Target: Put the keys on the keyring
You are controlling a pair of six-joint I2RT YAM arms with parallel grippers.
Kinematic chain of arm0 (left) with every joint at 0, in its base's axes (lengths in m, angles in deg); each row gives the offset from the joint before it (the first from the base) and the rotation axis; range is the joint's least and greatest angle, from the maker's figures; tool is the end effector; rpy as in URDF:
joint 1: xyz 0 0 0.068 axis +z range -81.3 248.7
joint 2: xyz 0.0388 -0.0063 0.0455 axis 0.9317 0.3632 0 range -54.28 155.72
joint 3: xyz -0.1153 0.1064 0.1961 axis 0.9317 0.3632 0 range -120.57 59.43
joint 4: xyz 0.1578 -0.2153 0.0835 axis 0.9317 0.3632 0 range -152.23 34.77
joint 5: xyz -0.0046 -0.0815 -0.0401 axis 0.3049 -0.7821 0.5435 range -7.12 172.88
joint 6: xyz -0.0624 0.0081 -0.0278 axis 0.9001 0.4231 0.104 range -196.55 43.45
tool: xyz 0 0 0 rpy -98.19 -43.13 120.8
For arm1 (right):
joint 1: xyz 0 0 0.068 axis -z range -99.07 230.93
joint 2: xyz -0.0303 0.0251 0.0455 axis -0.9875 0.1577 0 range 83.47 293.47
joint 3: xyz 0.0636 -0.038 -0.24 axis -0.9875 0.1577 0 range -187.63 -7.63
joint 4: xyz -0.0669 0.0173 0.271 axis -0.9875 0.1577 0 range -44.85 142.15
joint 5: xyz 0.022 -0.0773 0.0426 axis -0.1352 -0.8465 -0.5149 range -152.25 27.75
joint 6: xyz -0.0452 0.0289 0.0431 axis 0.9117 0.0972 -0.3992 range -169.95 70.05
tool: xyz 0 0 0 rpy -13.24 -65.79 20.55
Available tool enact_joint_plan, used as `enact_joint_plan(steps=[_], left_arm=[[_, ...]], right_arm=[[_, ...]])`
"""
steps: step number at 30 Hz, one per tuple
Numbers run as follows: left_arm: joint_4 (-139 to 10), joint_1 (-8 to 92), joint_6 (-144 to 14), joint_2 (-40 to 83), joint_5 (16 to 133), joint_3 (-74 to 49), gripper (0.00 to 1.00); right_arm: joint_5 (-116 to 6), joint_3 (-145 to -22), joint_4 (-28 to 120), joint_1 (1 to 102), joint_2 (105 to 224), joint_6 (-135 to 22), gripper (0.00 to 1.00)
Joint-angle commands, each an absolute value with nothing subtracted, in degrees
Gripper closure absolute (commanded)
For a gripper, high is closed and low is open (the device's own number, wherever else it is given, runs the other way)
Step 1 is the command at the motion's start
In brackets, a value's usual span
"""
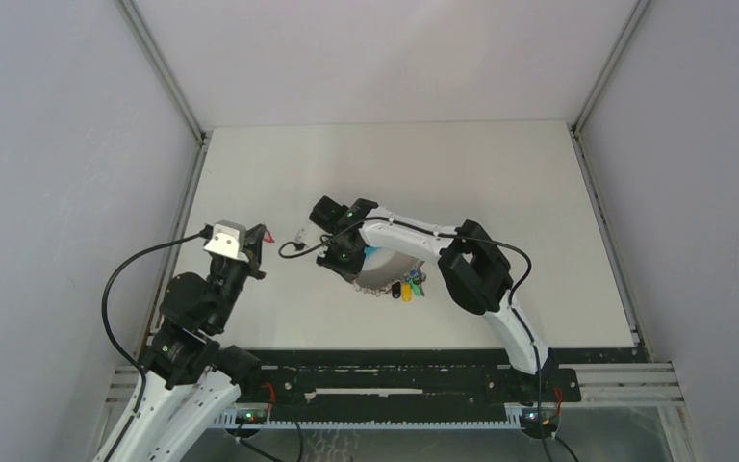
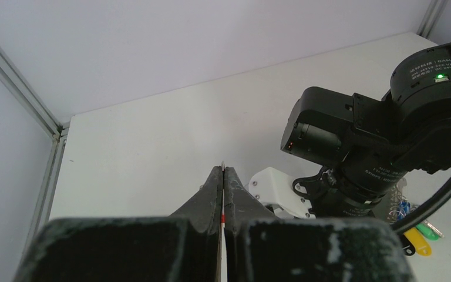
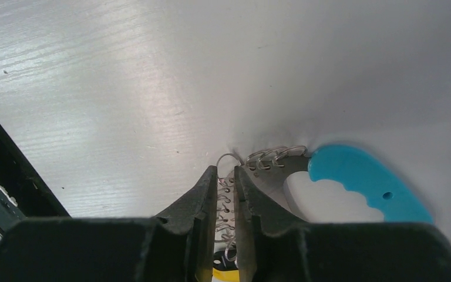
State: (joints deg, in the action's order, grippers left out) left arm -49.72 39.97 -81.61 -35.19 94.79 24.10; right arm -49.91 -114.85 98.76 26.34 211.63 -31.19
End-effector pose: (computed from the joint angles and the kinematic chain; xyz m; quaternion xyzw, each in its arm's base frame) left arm 0.1431 -0.0653 0.3325 0.1253 0.6727 -0.0795 0.7249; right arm 0.2638 0.3914 0.1412 -0.6000 0.7815 0.1424 0.0944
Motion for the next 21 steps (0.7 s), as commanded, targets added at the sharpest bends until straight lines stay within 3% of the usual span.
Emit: enact_joint_plan(steps=[1, 8, 21], left_arm=[[-52.21, 40.49, -80.55, -35.85, 96.04, 25.06, 1.0], [-52.44, 40.57, -80.24, -36.96, 97.76, 25.33, 1.0], [-52.57, 40.58, -79.98, -37.14, 98.05, 25.42, 1.0]], right_arm=[[-51.84, -117.07, 98.68, 24.73, 211.74, -29.83, 0.83], [-54.32, -118.24, 99.63, 23.51, 213.04, -29.09, 0.79], [-58.19, -120.98, 102.03, 22.13, 216.15, -28.19, 0.8]])
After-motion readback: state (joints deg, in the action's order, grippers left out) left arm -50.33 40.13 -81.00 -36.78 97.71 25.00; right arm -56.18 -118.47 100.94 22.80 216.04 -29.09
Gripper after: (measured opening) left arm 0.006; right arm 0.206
